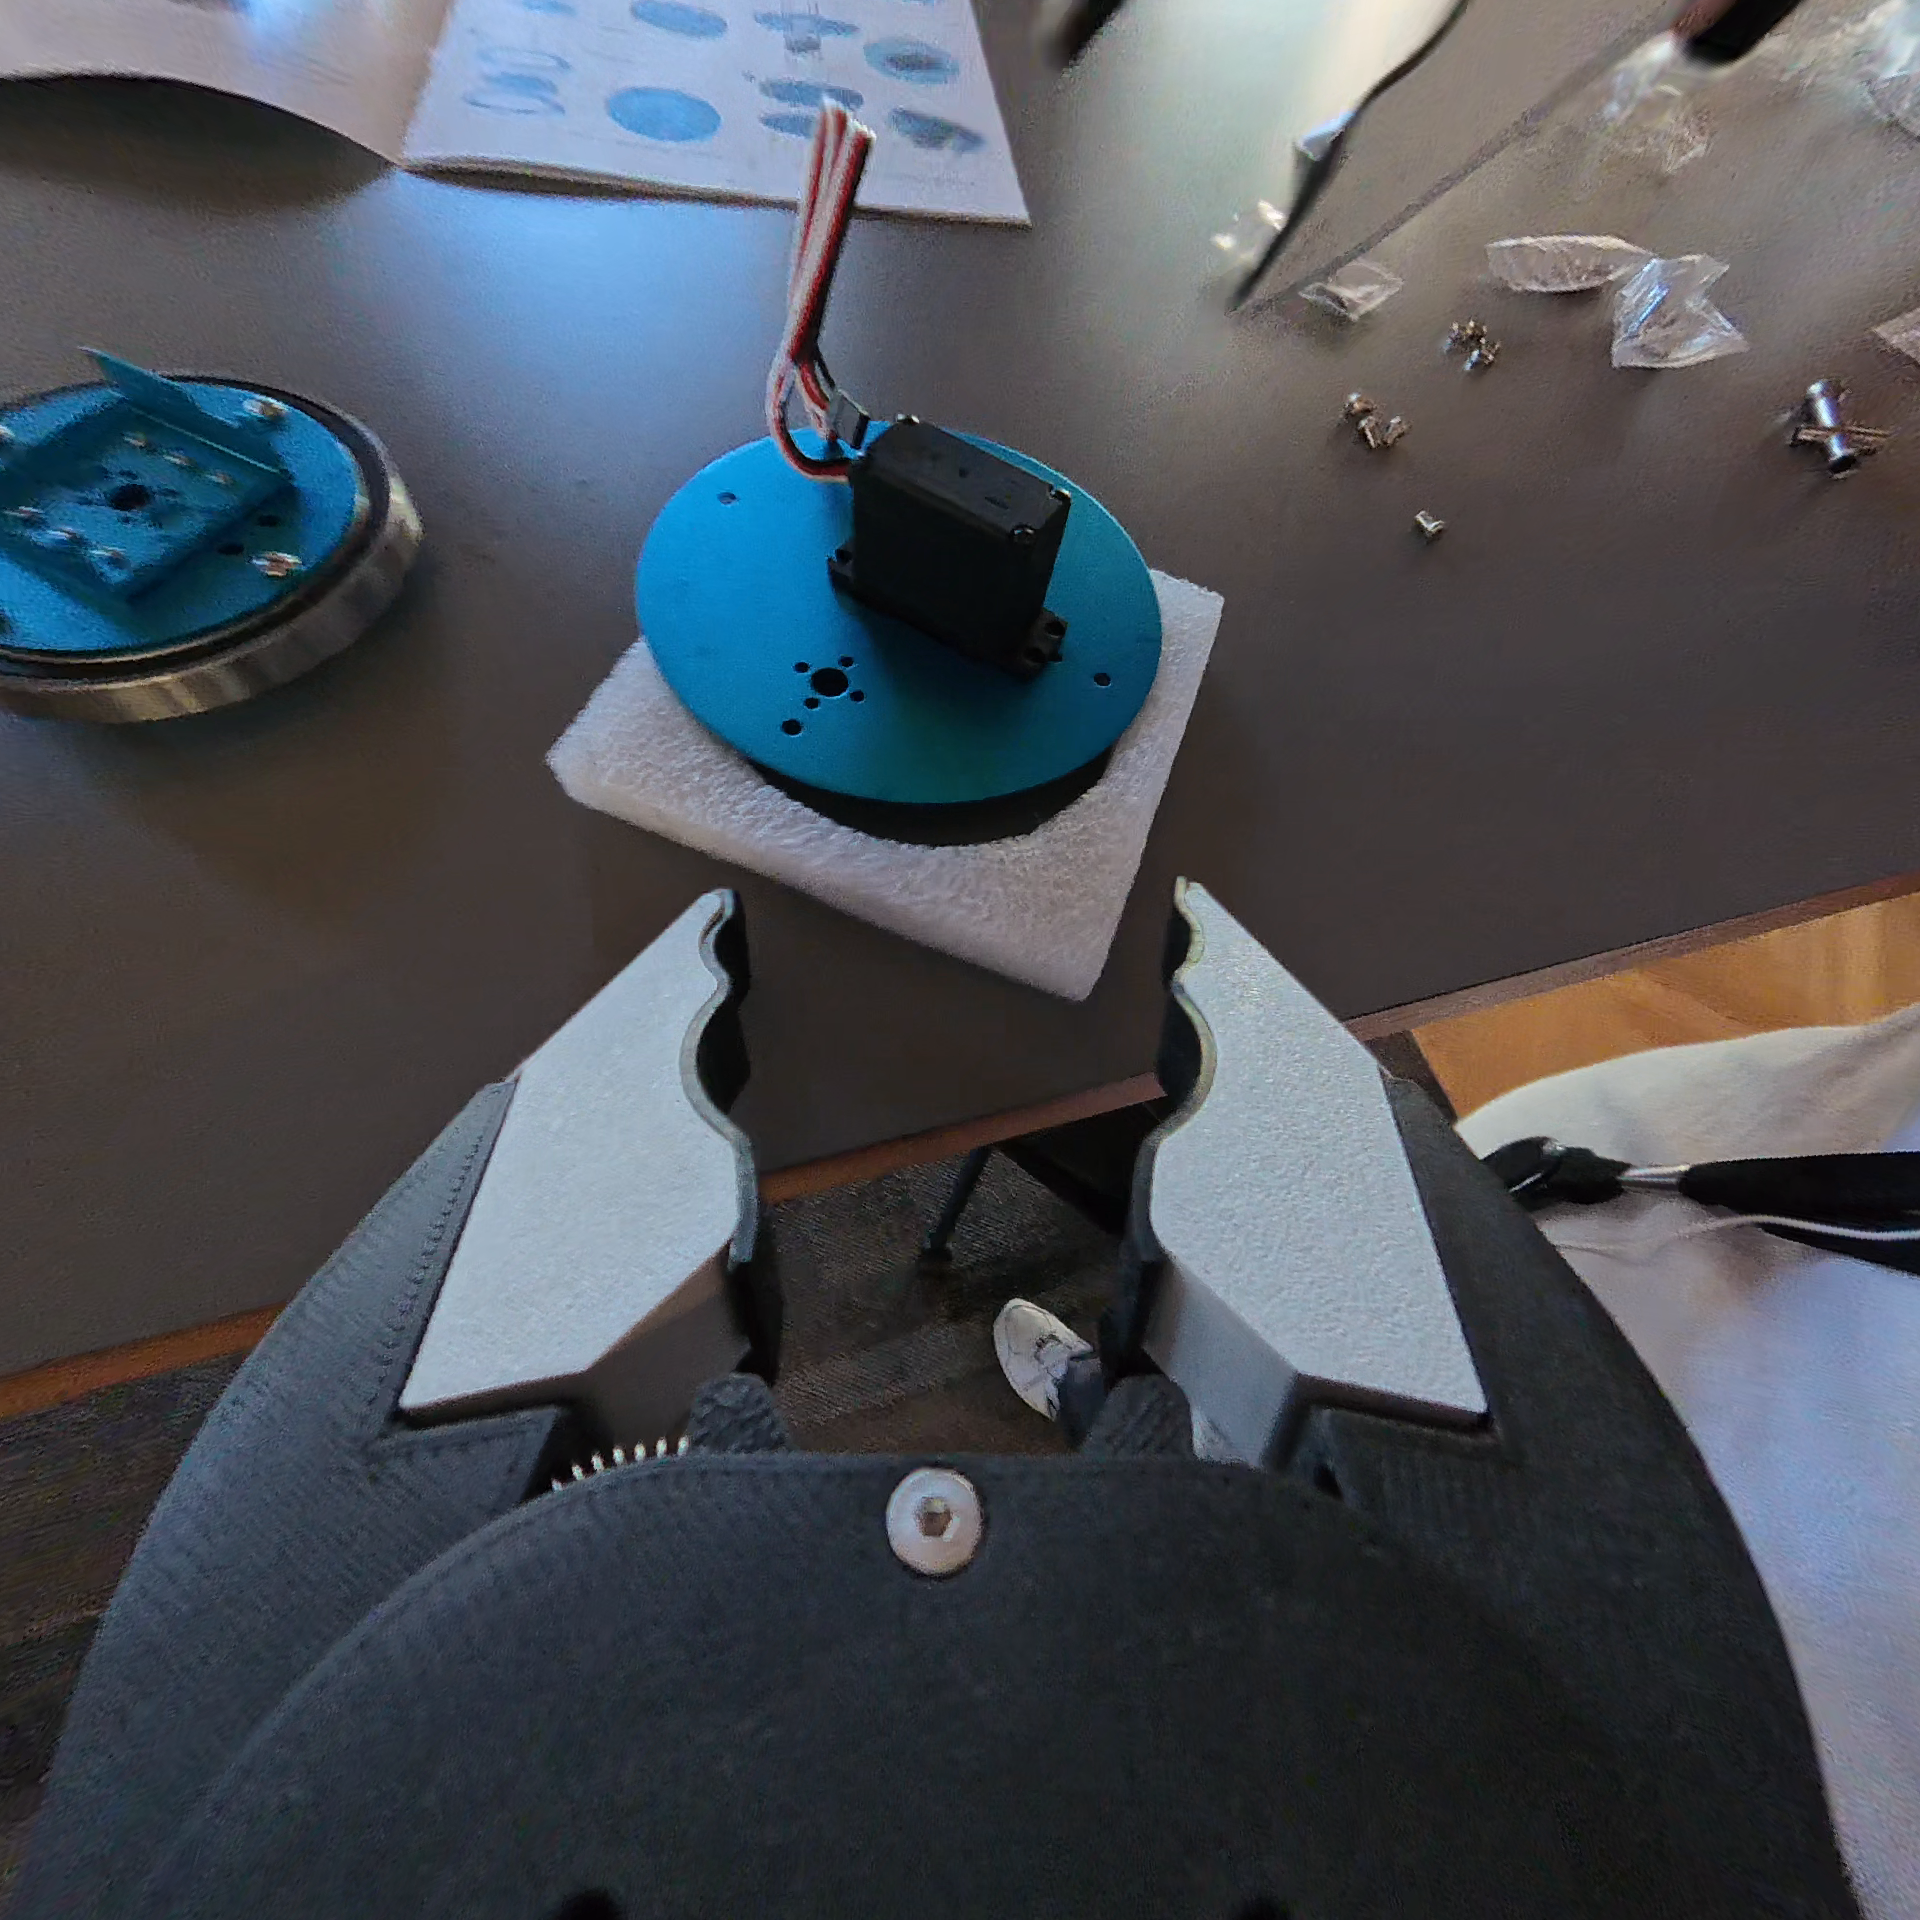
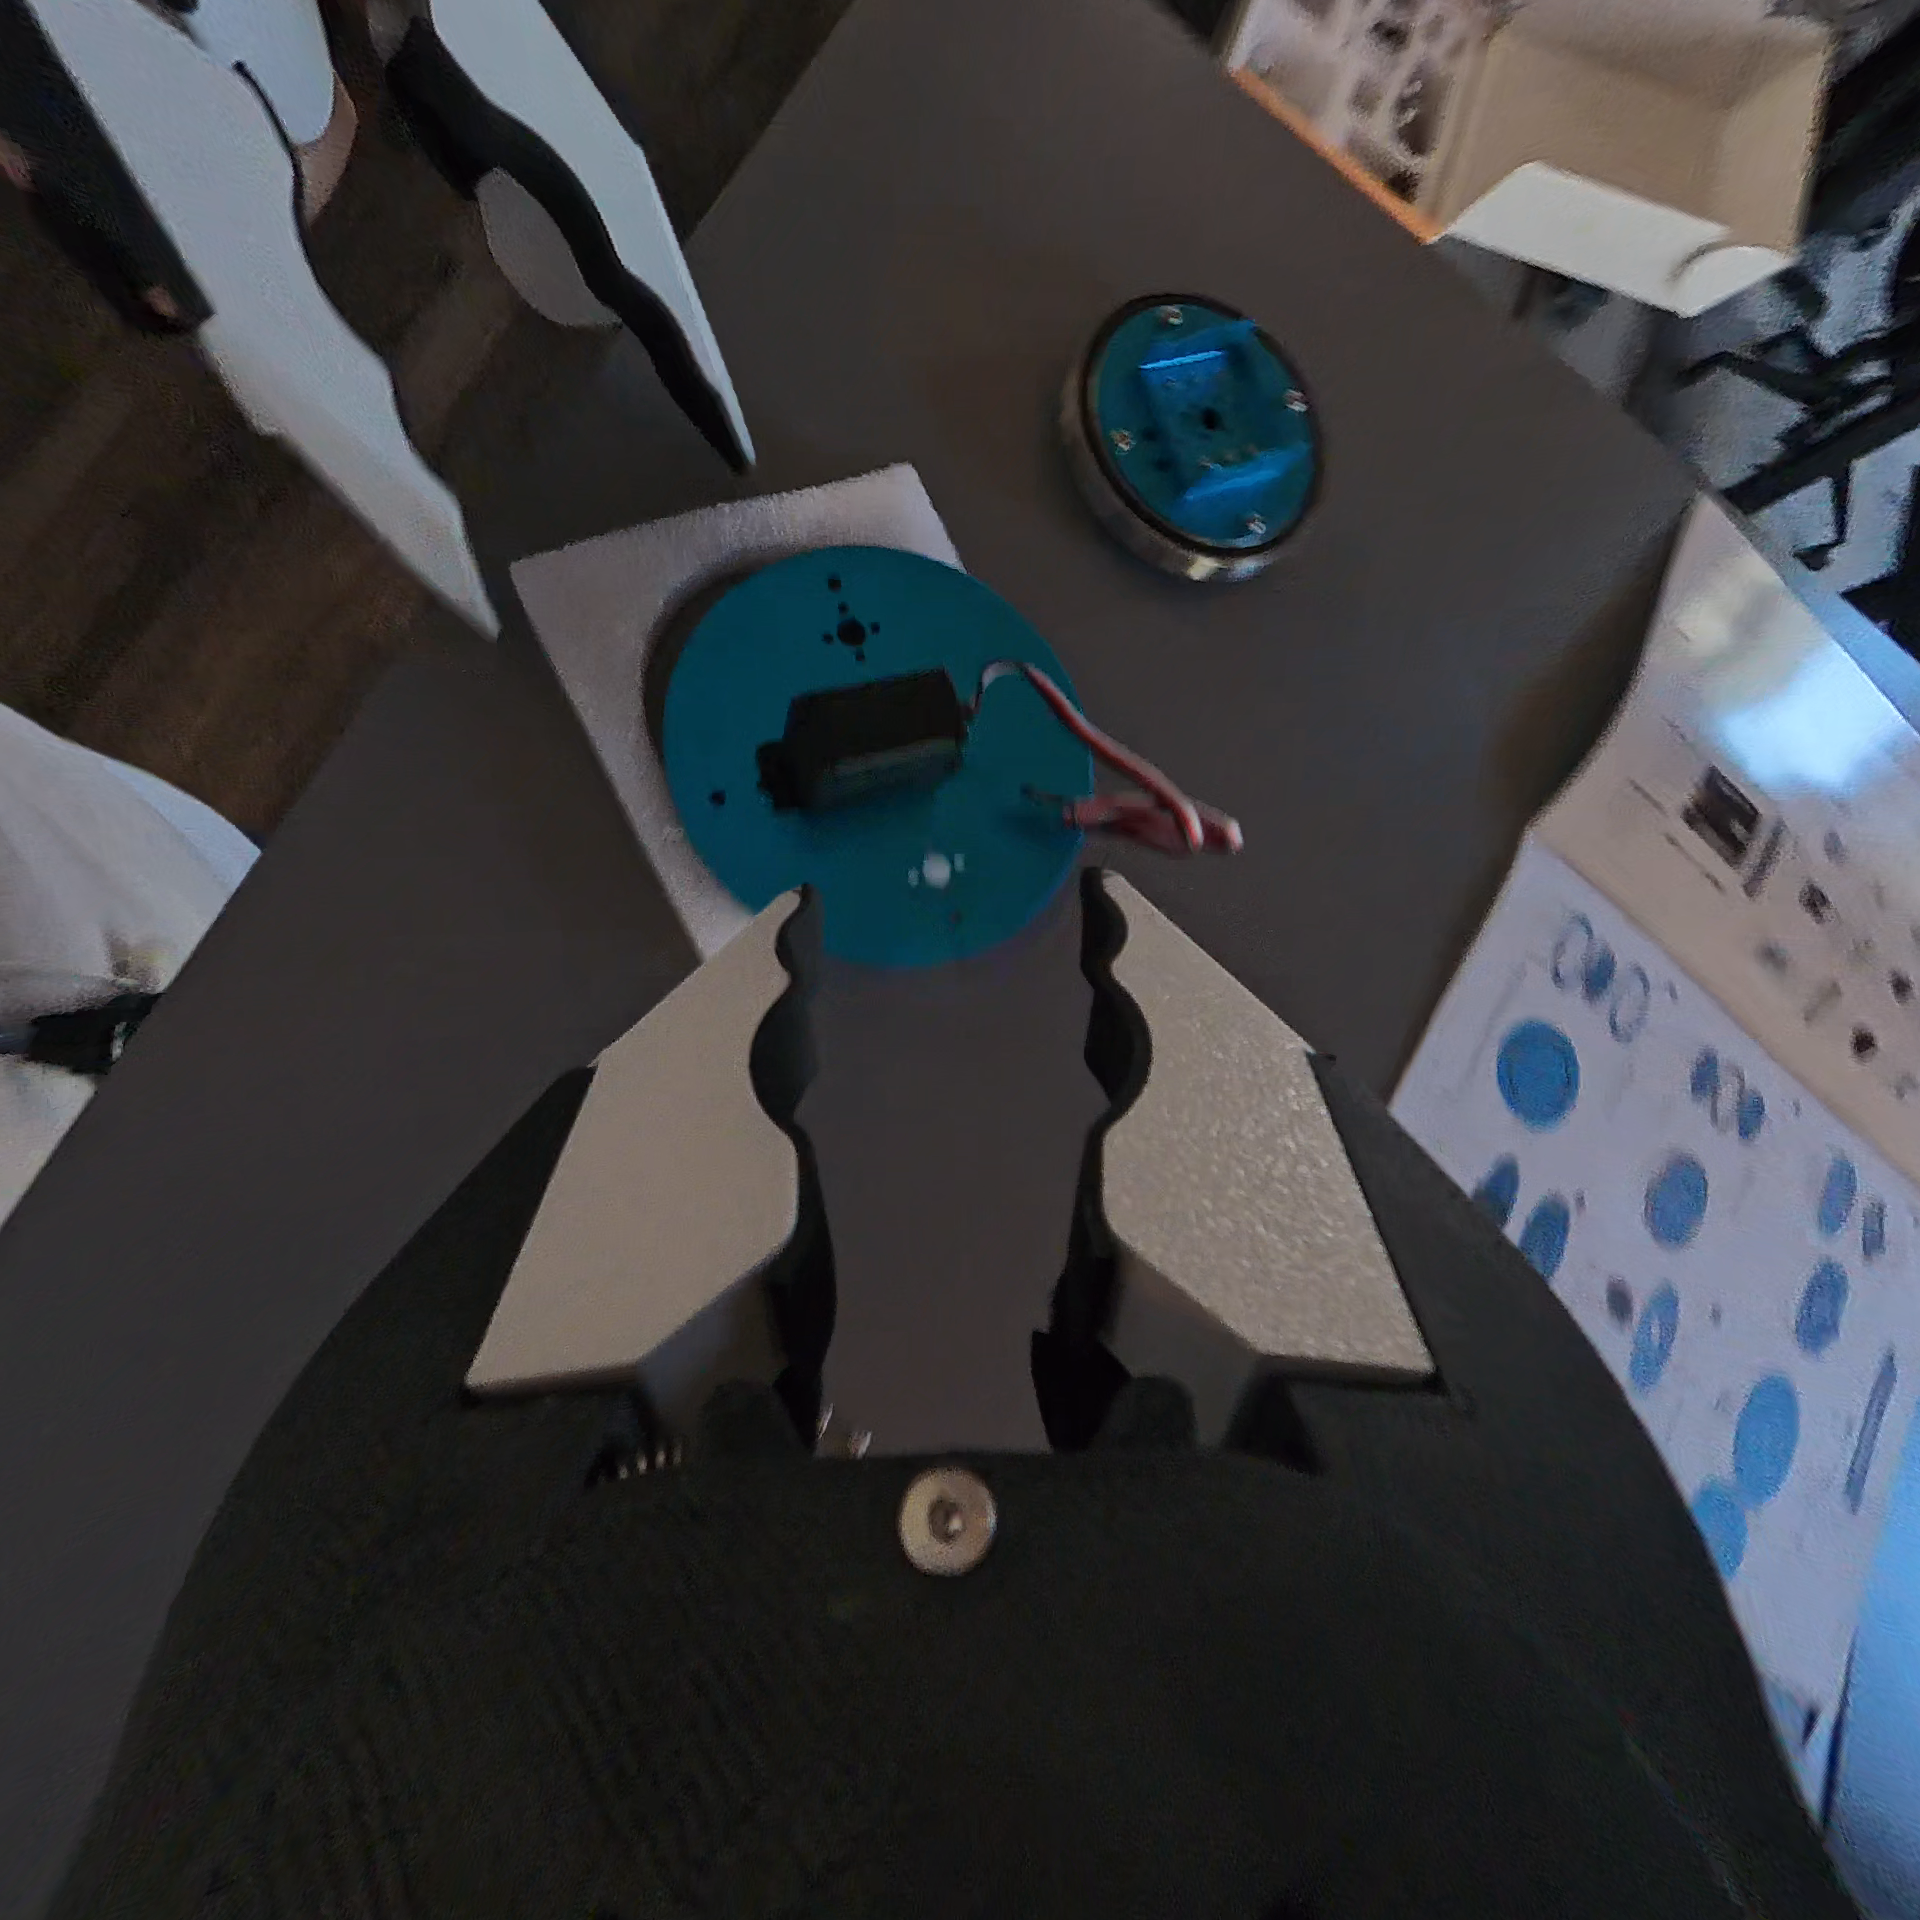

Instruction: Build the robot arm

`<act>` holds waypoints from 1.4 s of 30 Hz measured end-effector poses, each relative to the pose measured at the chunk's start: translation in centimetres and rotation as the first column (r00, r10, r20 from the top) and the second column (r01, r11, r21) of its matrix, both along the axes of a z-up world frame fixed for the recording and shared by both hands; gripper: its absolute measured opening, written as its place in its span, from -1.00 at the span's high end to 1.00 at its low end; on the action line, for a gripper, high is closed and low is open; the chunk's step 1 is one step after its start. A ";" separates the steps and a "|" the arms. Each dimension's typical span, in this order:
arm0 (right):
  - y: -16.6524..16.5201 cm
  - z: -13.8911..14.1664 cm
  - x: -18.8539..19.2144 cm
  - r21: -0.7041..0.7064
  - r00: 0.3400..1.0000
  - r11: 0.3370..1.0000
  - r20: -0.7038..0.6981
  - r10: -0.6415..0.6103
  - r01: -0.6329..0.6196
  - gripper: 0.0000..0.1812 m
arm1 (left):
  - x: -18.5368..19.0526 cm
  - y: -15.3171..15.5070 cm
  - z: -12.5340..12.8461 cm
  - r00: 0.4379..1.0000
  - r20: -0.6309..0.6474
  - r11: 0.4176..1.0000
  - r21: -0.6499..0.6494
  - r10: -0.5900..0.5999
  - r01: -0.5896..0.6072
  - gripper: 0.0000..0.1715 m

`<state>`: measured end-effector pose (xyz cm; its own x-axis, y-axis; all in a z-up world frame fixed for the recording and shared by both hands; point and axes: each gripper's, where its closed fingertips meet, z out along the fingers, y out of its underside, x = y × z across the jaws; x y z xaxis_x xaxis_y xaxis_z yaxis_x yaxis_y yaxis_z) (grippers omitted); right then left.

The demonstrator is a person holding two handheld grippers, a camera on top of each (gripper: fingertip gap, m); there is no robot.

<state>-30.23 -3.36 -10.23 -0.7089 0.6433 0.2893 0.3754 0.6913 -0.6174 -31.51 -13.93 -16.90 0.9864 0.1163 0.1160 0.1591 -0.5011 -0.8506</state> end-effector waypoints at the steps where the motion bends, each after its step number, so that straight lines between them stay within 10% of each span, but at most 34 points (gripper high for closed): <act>1: 1.4 0.7 1.6 -0.039 0.999 0.998 -0.020 -0.045 0.044 0.50 | -0.3 -0.4 0.3 1.000 -0.018 1.000 0.013 0.015 -0.014 0.08; 5: 3.9 -1.1 8.9 -0.246 0.982 0.952 -0.005 -0.189 0.182 0.76 | -0.6 -2.0 1.6 0.998 -0.037 0.995 0.081 0.054 -0.051 0.15; 8: 4.5 -4.7 11.4 -0.114 0.982 0.976 0.031 -0.184 0.186 0.78 | -0.2 -2.3 2.5 0.998 -0.028 0.993 0.103 0.065 -0.061 0.16; 13: 4.2 -6.8 11.1 -0.288 0.896 0.868 0.312 -0.314 0.405 0.77 | 2.5 -1.9 4.9 0.996 -0.071 0.989 0.140 0.050 -0.040 0.20; 27: 4.1 -7.9 10.3 -0.325 0.887 0.827 0.222 -0.405 0.459 0.91 | 10.4 -4.7 4.6 1.000 -0.015 0.995 0.099 0.018 -0.017 0.21; 34: -0.6 -3.3 9.7 -0.253 0.954 0.948 -0.178 -0.241 0.192 0.92 | 10.0 -2.4 6.8 0.953 0.232 0.953 0.274 -0.196 0.130 0.50; 42: -3.7 2.3 4.6 -0.026 0.780 0.984 -0.606 -0.154 0.174 0.93 | 5.6 3.5 8.7 0.726 0.507 0.874 0.398 -0.464 0.280 0.66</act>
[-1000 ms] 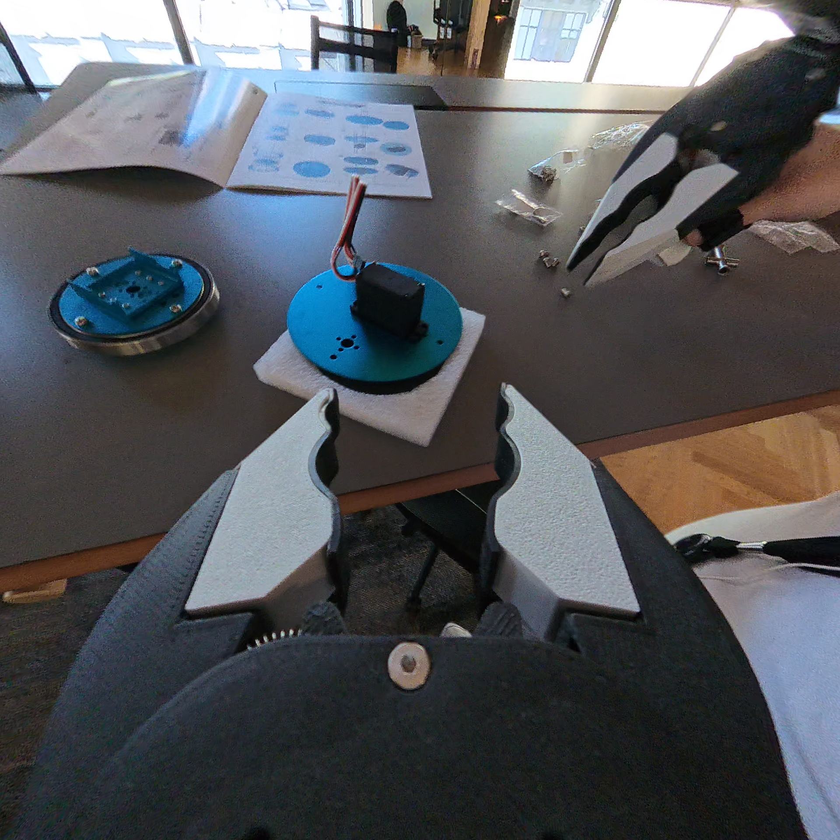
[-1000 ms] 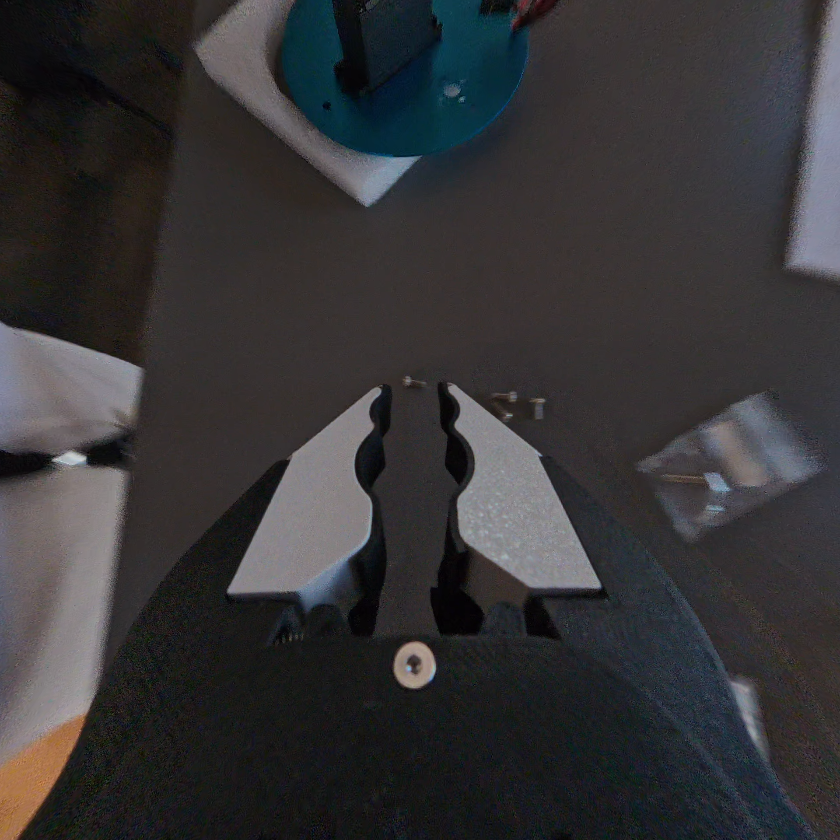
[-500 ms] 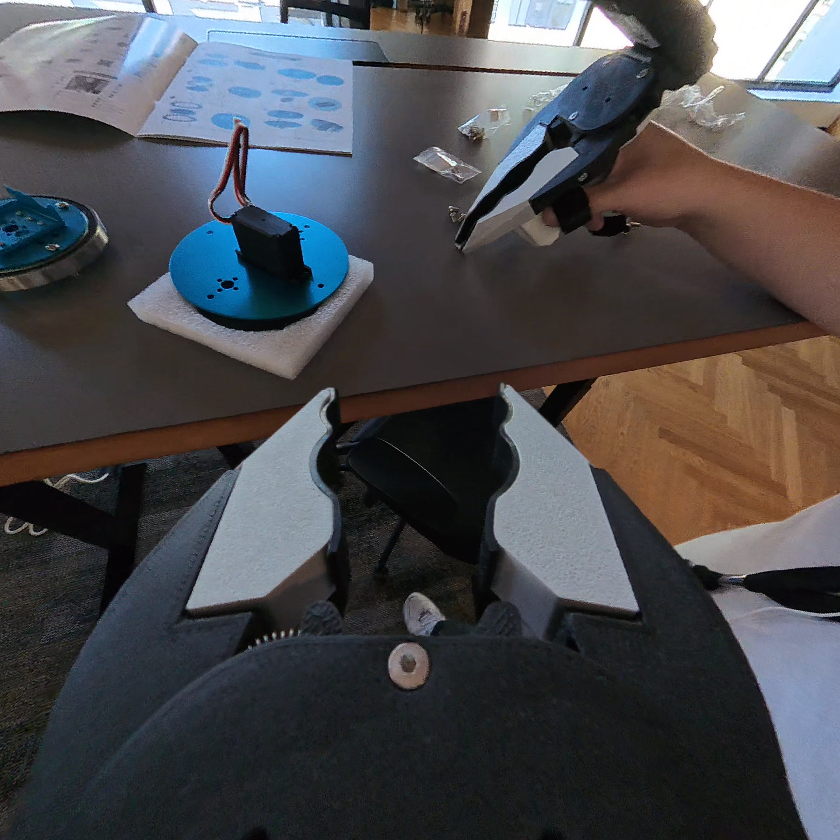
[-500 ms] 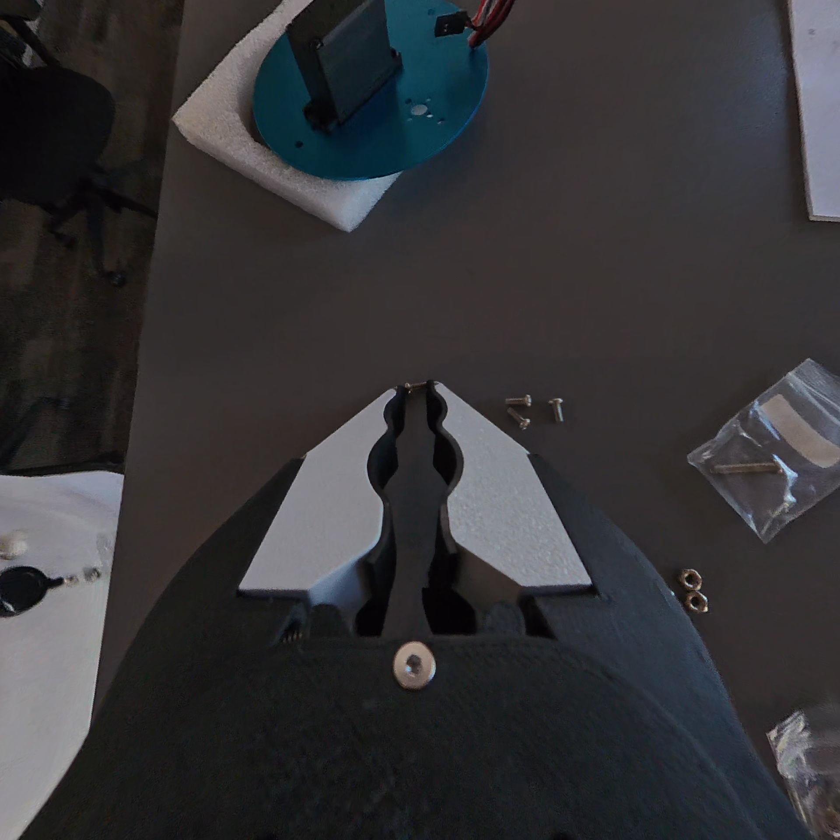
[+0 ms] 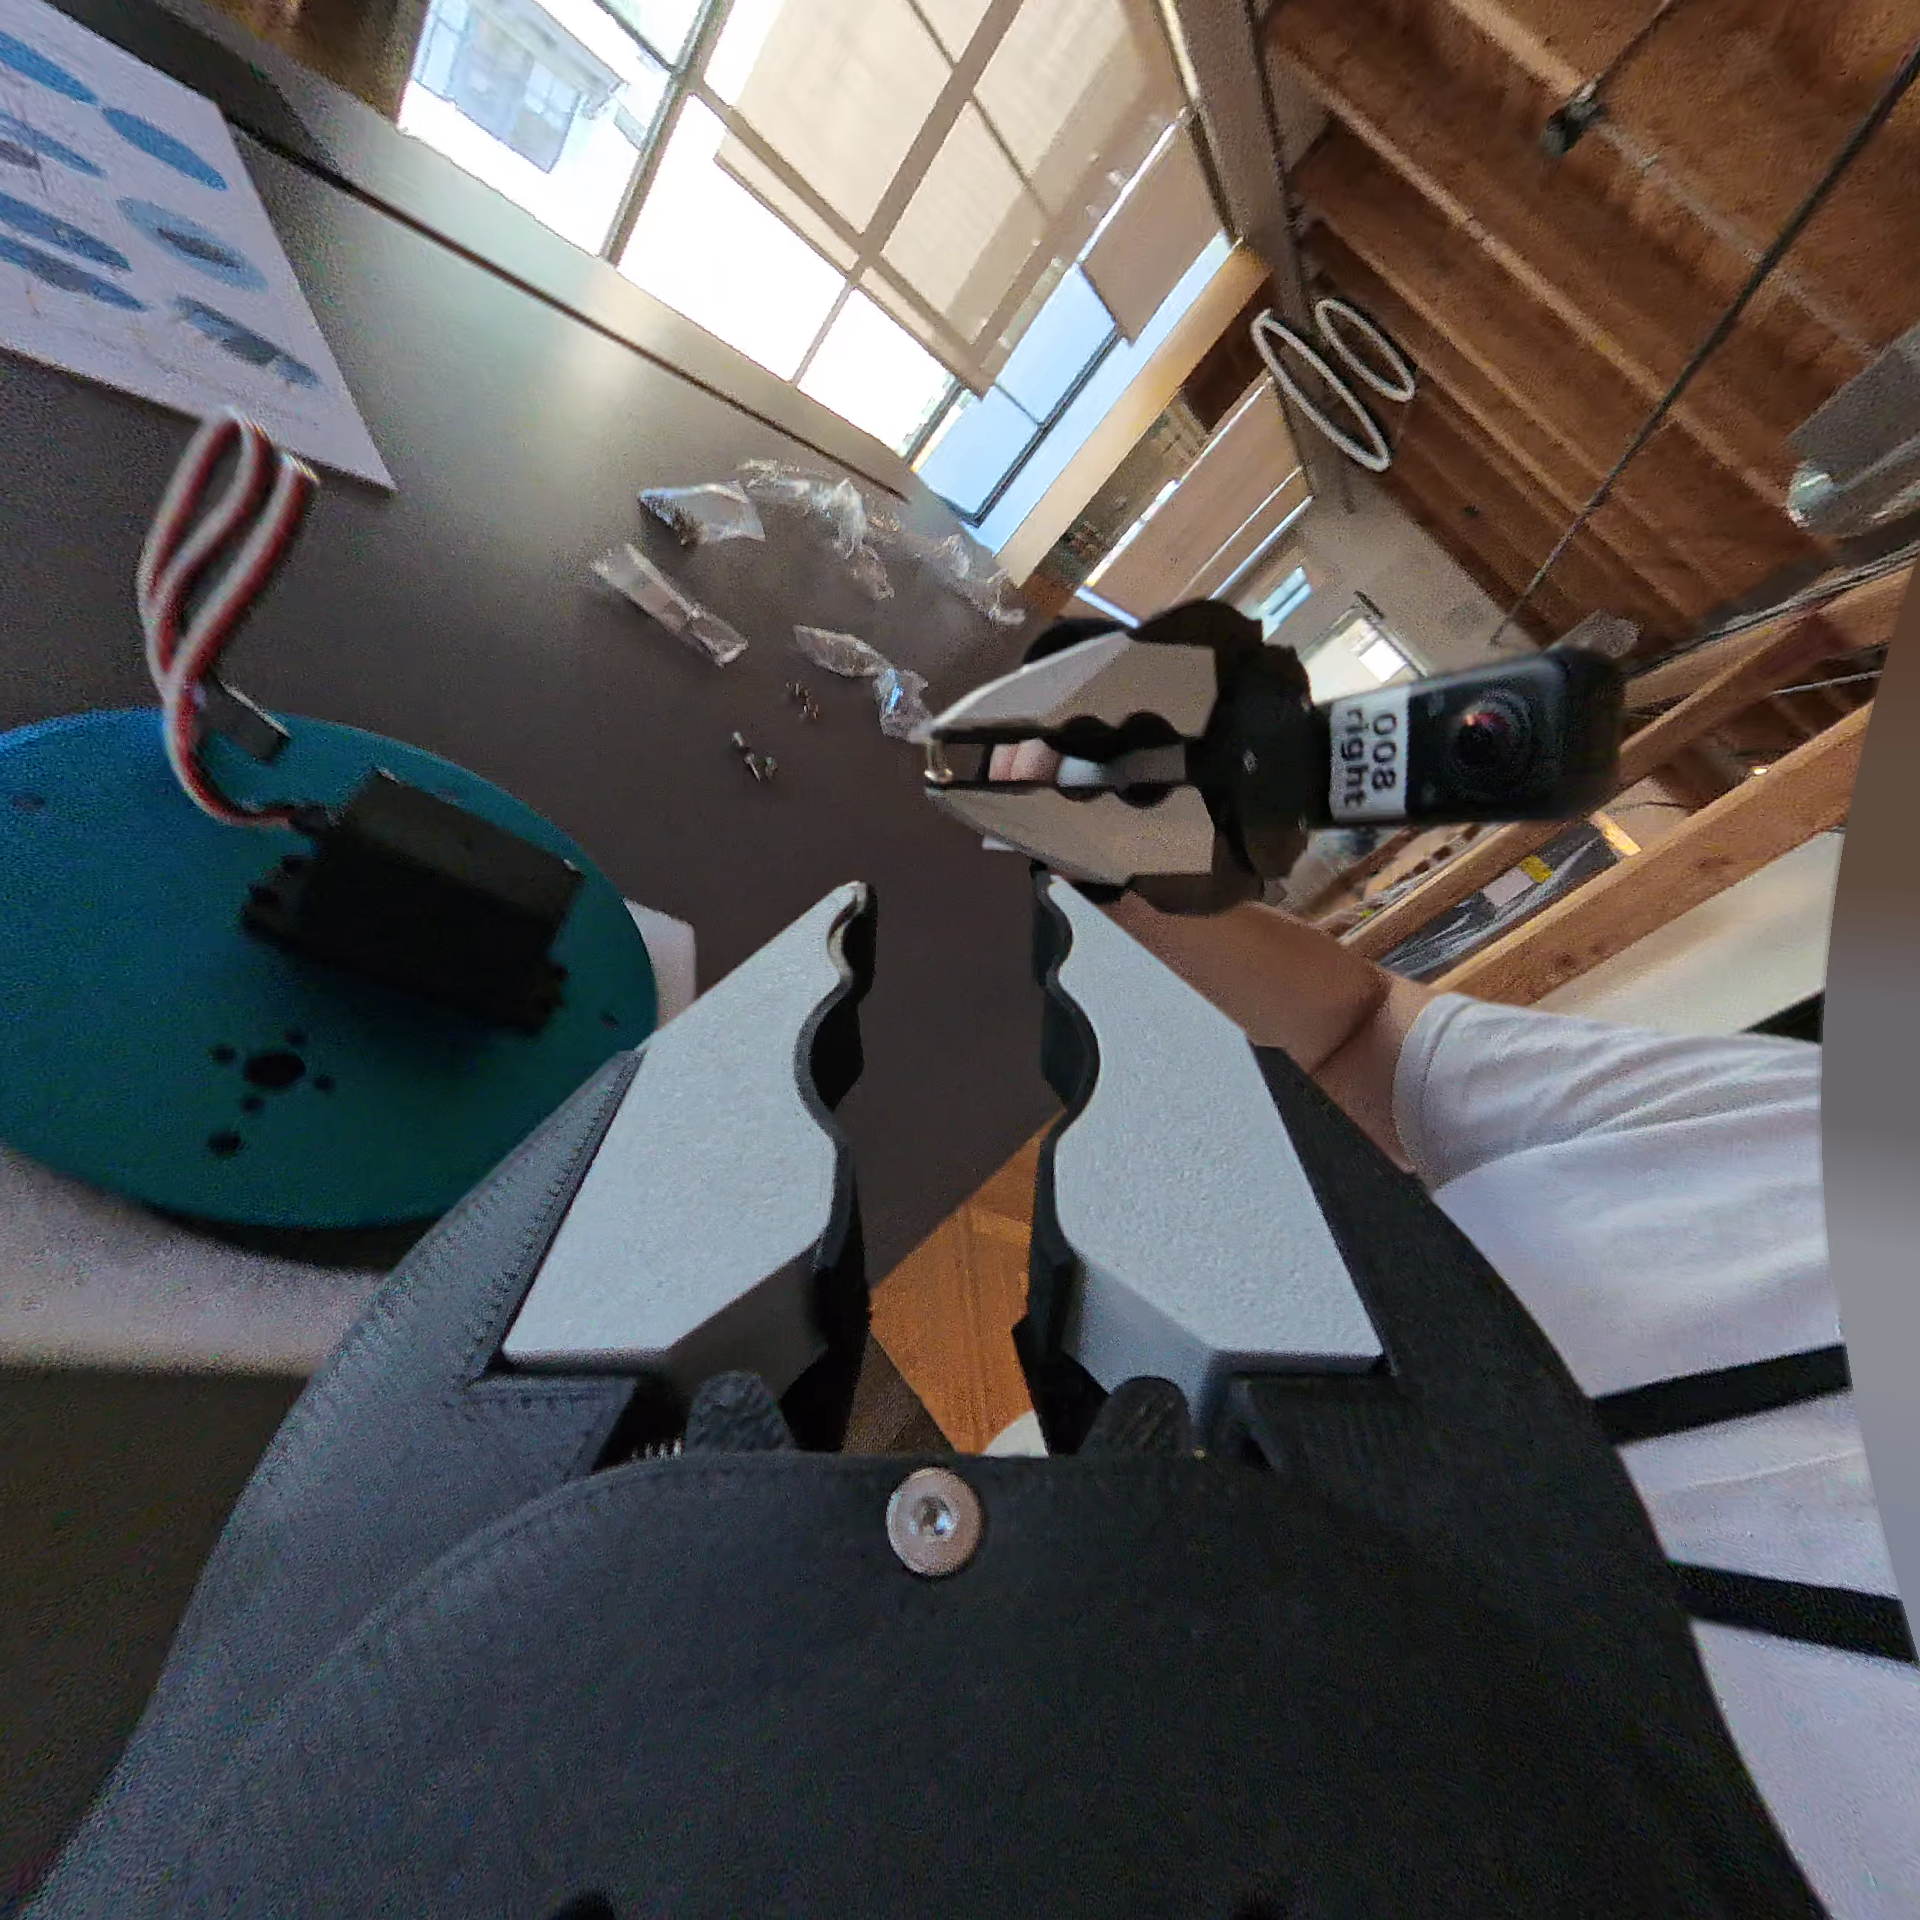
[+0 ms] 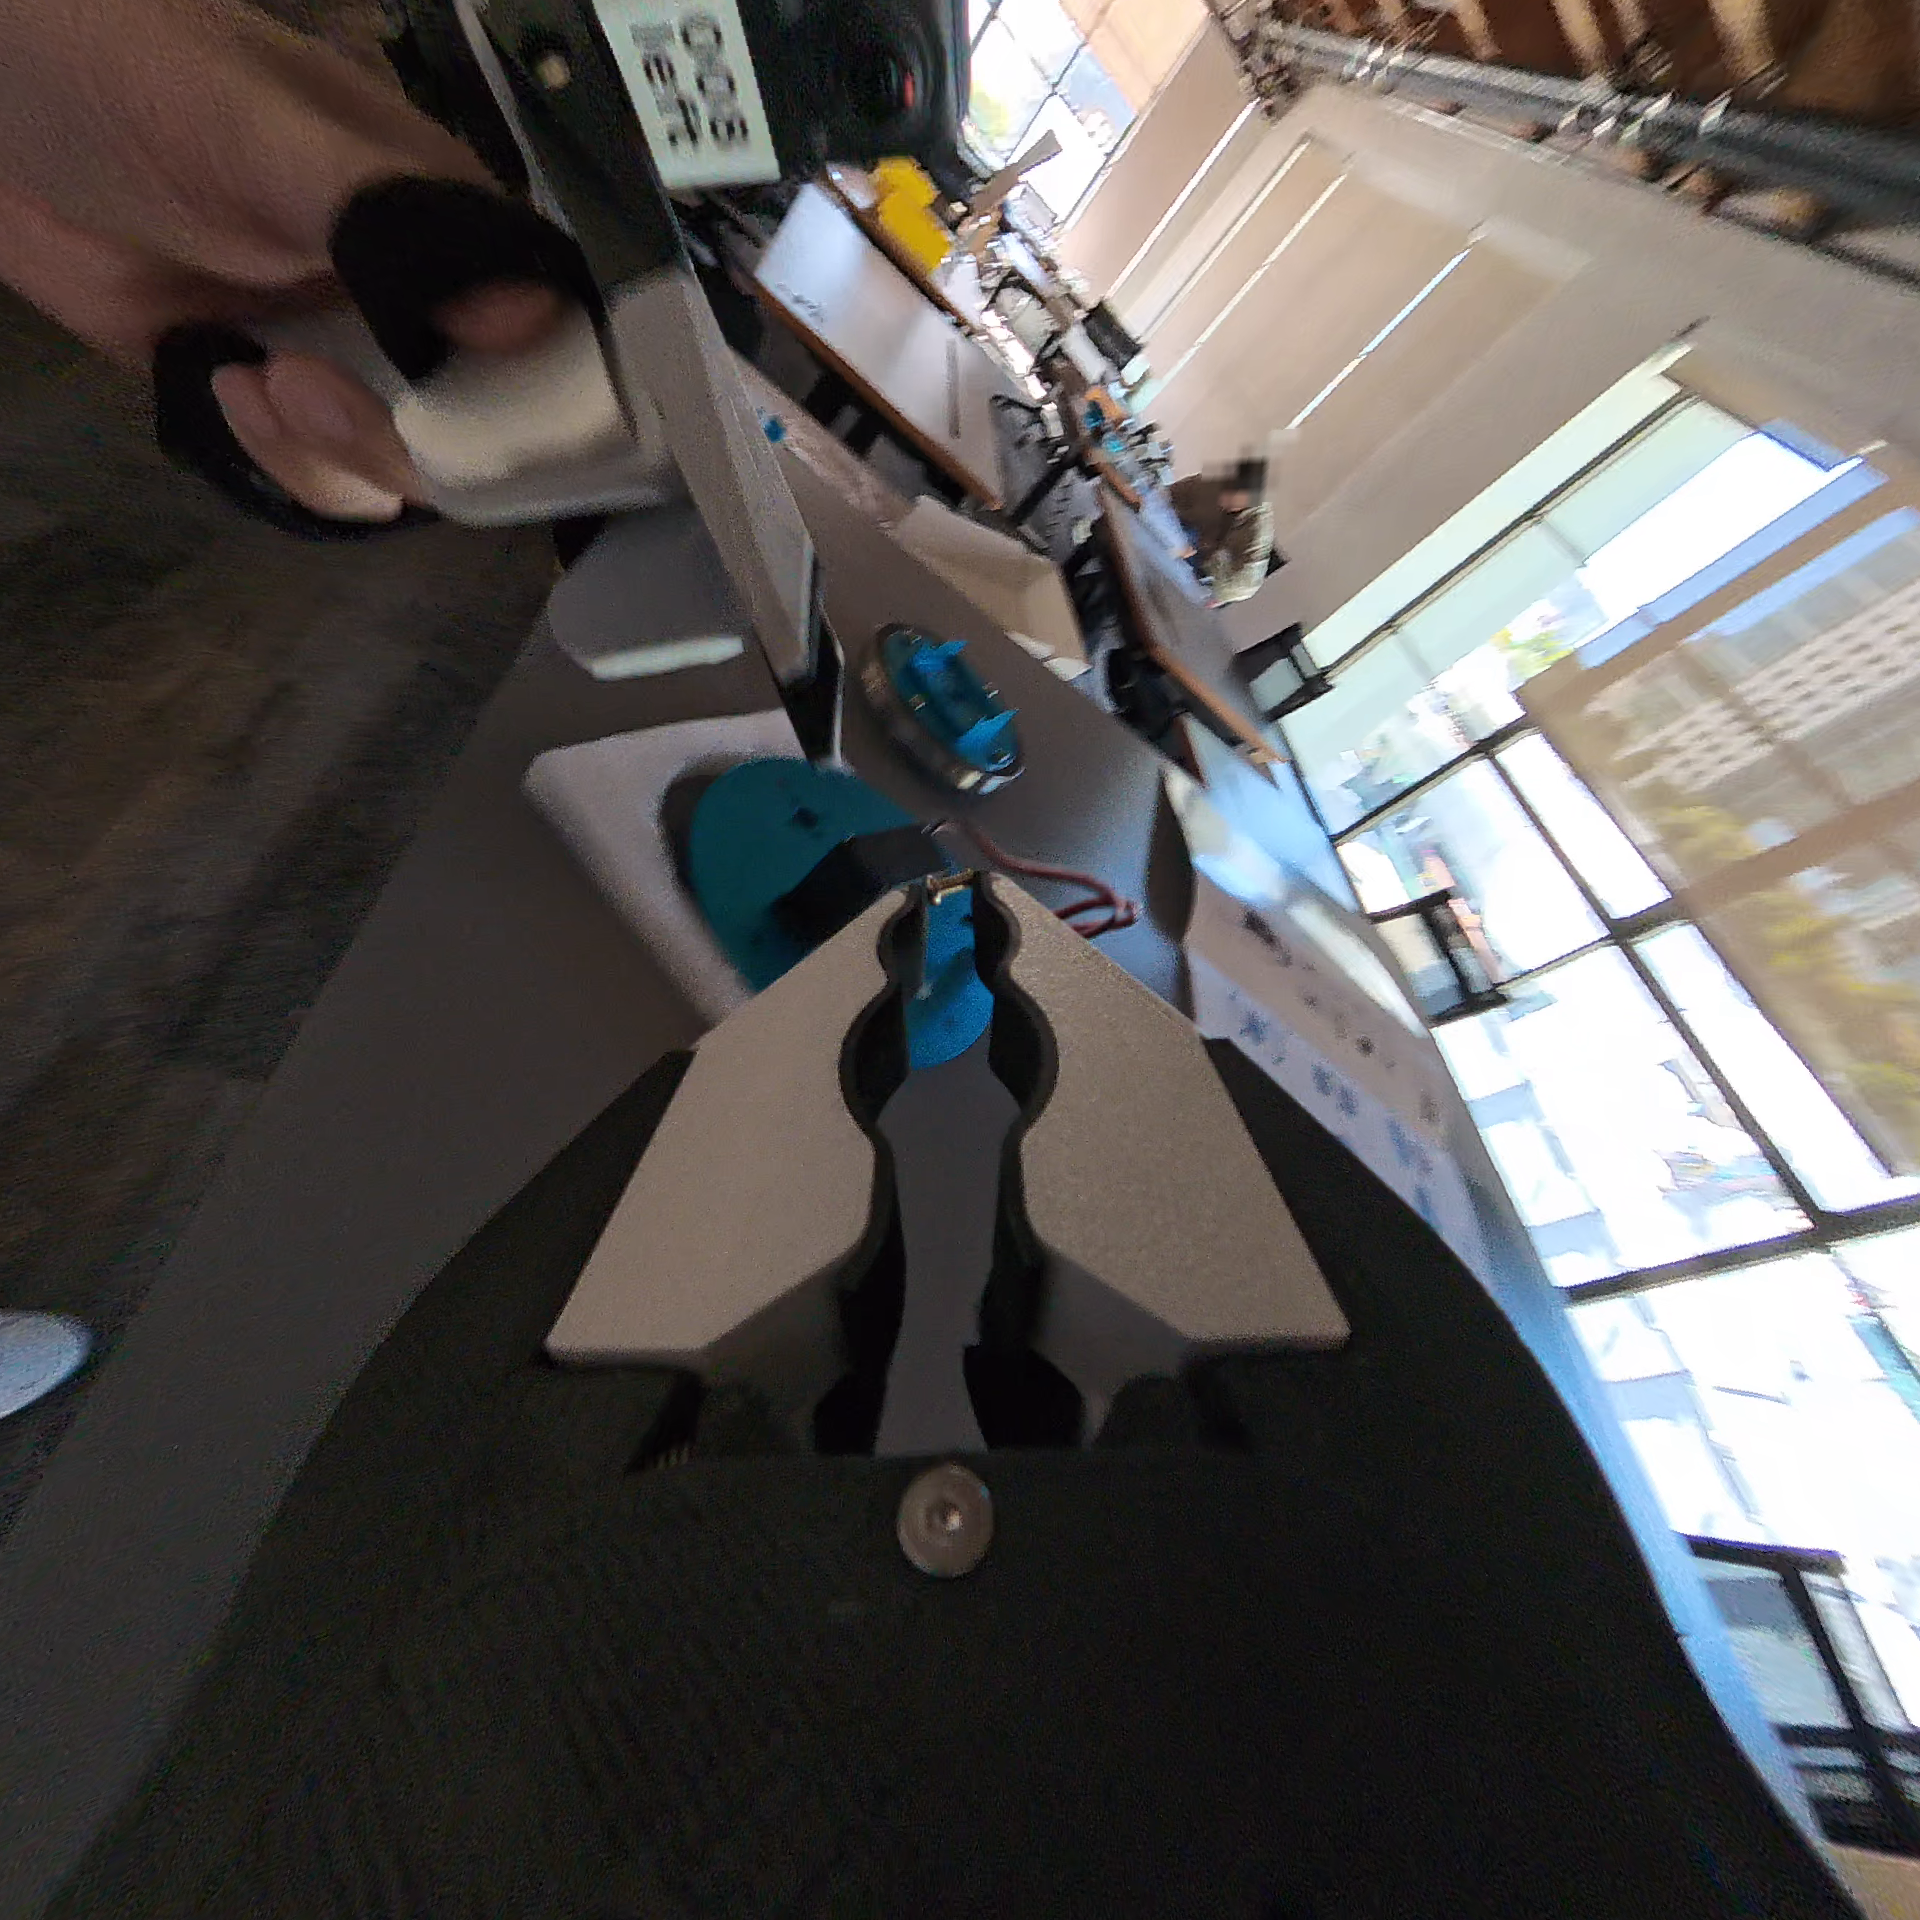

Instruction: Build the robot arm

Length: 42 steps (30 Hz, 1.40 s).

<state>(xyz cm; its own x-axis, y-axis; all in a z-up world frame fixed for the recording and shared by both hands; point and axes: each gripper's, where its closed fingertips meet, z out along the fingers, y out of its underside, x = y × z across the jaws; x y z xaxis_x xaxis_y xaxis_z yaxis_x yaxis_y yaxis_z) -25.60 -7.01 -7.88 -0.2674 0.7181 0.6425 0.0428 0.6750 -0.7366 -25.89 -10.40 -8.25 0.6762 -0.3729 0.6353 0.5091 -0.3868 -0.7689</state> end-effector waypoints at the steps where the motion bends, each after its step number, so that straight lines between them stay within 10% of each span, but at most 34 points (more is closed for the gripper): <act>1: 0.0 0.7 -0.8 0.019 0.999 0.999 -0.036 -0.029 0.030 0.93 | -0.7 0.7 0.2 1.000 0.008 1.000 0.015 -0.008 0.008 0.65; 9: -2.0 3.6 -6.5 0.072 0.982 0.992 -0.166 -0.088 0.101 1.00 | -5.6 2.0 2.6 0.978 0.141 0.966 0.231 -0.151 0.116 0.68; 17: -1.4 0.9 -8.2 0.035 0.986 0.988 -0.075 -0.147 0.150 1.00 | -7.1 2.1 1.3 0.950 0.152 0.943 0.235 -0.273 0.234 0.69; 29: -2.6 0.9 -7.8 -0.195 1.000 0.981 0.009 -0.002 0.003 0.92 | -7.0 1.4 1.8 0.984 0.064 0.955 0.259 -0.164 0.142 0.98; 37: -0.4 -4.5 -5.4 -0.277 0.891 0.959 0.416 0.181 -0.066 0.63 | -7.8 -0.4 0.2 0.993 -0.117 0.980 0.196 -0.008 0.031 0.98; 42: 3.0 -7.1 -4.4 -0.553 0.763 0.787 0.623 0.174 0.273 0.67 | -8.4 -2.0 -0.2 0.978 -0.196 0.984 0.171 0.075 -0.041 0.98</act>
